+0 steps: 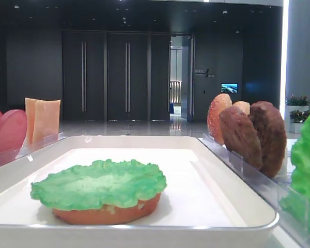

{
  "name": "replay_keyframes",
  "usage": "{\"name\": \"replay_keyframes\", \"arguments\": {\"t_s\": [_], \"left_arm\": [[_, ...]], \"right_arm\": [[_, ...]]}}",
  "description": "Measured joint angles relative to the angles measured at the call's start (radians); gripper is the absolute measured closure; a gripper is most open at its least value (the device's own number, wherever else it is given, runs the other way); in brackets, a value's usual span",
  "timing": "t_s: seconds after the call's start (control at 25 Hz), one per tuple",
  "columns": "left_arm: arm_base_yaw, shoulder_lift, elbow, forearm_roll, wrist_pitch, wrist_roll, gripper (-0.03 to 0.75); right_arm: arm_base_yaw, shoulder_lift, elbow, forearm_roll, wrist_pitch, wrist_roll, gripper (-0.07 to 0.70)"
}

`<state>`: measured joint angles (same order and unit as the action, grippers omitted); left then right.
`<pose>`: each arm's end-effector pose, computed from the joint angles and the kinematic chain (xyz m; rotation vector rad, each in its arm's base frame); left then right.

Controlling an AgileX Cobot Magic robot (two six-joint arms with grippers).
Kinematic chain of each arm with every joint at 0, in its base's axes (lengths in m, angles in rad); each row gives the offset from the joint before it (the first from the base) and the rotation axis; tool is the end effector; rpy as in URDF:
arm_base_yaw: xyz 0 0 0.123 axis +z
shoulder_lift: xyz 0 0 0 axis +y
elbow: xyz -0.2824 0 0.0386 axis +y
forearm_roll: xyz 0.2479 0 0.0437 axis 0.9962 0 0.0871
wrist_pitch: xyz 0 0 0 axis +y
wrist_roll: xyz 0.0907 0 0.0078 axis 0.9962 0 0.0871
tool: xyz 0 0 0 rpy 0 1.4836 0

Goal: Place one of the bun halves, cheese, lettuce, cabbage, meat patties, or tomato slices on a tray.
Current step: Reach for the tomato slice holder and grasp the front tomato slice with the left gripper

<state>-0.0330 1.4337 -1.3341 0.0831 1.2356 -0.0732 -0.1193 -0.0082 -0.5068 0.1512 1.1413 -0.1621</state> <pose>0.2795 -0.0021 0.3408 -0.0361 2.8134 0.0922 -0.0094 0.0137 0.2733 -0.0607 2.0991 0.0134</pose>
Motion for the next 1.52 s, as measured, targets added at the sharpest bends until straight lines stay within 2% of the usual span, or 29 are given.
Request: {"name": "replay_keyframes", "arguments": {"t_s": [0.2, 0.28, 0.56, 0.8, 1.08, 1.36, 1.52], "left_arm": [[-0.024, 0.0, 0.0, 0.005, 0.001, -0.037, 0.024], [-0.082, 0.0, 0.0, 0.028, 0.001, -0.067, 0.024], [-0.3, 0.057, -0.002, 0.102, 0.001, -0.275, 0.024], [-0.406, 0.165, -0.002, 0.131, 0.0, -0.405, 0.024], [-0.43, 0.254, -0.002, 0.12, -0.033, -0.492, 0.024], [-0.43, 0.321, -0.005, 0.067, -0.129, -0.516, 0.024], [-0.43, 0.352, -0.011, 0.059, -0.154, -0.522, 0.024]], "right_arm": [[0.0, 0.0, 0.0, 0.0, 0.0, 0.0, 0.155], [0.0, 0.0, 0.0, 0.0, 0.0, 0.0, 0.155], [0.0, 0.0, 0.0, 0.0, 0.0, 0.0, 0.155], [0.0, 0.0, 0.0, 0.0, 0.0, 0.0, 0.155], [0.0, 0.0, 0.0, 0.0, 0.0, 0.0, 0.155], [0.0, 0.0, 0.0, 0.0, 0.0, 0.0, 0.155], [0.0, 0.0, 0.0, 0.0, 0.0, 0.0, 0.155]]}}
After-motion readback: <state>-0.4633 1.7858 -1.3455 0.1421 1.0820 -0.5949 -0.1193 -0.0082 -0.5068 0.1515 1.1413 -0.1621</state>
